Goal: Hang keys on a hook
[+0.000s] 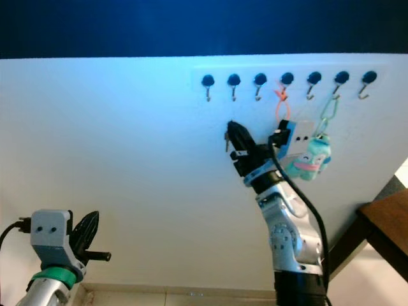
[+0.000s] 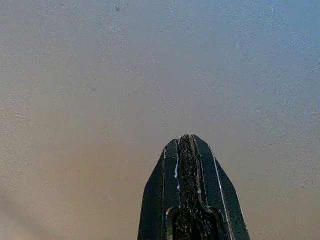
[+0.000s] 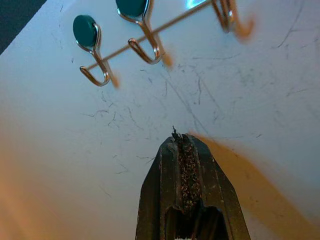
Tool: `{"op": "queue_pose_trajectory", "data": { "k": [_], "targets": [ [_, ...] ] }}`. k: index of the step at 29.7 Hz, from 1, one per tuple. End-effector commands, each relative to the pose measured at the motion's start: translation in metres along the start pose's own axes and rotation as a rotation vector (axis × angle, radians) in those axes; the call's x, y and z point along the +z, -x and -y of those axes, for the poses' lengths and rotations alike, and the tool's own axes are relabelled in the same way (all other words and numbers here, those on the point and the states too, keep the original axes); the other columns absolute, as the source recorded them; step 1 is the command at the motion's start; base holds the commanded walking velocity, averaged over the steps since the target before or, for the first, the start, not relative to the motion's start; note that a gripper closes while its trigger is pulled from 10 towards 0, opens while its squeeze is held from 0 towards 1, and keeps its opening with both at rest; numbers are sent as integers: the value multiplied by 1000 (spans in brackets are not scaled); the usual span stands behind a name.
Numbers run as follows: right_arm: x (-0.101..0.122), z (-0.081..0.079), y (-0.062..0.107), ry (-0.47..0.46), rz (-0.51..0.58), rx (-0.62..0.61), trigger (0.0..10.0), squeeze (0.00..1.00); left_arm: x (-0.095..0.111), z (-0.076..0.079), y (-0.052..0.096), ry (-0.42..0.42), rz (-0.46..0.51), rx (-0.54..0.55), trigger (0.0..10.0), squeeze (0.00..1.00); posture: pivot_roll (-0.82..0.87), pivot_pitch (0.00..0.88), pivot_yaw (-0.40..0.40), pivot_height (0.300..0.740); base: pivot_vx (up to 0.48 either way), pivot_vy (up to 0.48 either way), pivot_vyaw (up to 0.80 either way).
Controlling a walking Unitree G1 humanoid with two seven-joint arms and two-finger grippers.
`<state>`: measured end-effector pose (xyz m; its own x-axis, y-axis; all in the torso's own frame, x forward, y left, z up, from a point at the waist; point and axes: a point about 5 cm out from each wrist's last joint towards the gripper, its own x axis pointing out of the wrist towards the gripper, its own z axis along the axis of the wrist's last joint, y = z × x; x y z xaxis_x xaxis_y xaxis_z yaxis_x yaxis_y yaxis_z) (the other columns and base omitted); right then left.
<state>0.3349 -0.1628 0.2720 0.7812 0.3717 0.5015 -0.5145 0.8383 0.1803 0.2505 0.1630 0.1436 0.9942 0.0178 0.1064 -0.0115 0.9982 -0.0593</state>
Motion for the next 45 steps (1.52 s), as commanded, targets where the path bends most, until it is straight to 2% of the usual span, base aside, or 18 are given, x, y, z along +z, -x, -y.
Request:
{"op": "queue_pose_trajectory", "data": {
  "k": [1,5,8,12,16,20,25,27,38,42,45],
  "targets": [
    [-7,-2,2,-13,-21,3,10000,0,-7,-5,4,-1,-34,14,10000,0,-84,55,156,740,0,0,0],
    [-8,-5,2,-33,-33,28,10000,0,-7,-4,4,0,-33,14,10000,0,-84,55,156,740,0,0,0],
    [-21,-23,4,-44,-124,166,10000,0,-7,-3,4,8,-28,10,10000,0,-87,58,155,740,0,0,0],
    [-31,-51,7,46,-174,336,10000,0,-6,-2,4,14,-24,11,10000,0,-84,58,150,740,0,0,0],
    [-31,-58,7,99,-168,383,10000,0,-6,-2,5,12,-25,12,10000,0,-79,56,147,740,0,0,0],
    [-20,-61,-3,141,-92,370,10000,0,-6,-3,6,10,-24,13,10000,0,-77,52,148,740,0,0,0],
    [18,-56,-31,177,115,266,10000,0,-2,-3,4,16,-2,9,10000,0,-81,46,152,740,0,0,0],
    [26,-54,-35,186,155,237,10000,0,0,-2,2,24,14,5,10000,0,-81,46,152,740,0,0,0],
    [33,-48,-36,237,201,182,10000,0,2,0,4,31,28,-5,10000,0,-79,41,148,740,0,0,0],
    [23,-45,-31,245,173,142,10000,0,1,0,6,28,19,-9,10000,0,-82,33,147,740,0,0,0],
    [15,-41,-28,218,137,120,10000,0,0,1,5,25,14,-17,10000,0,-82,33,147,740,0,0,0]
  ]
}}
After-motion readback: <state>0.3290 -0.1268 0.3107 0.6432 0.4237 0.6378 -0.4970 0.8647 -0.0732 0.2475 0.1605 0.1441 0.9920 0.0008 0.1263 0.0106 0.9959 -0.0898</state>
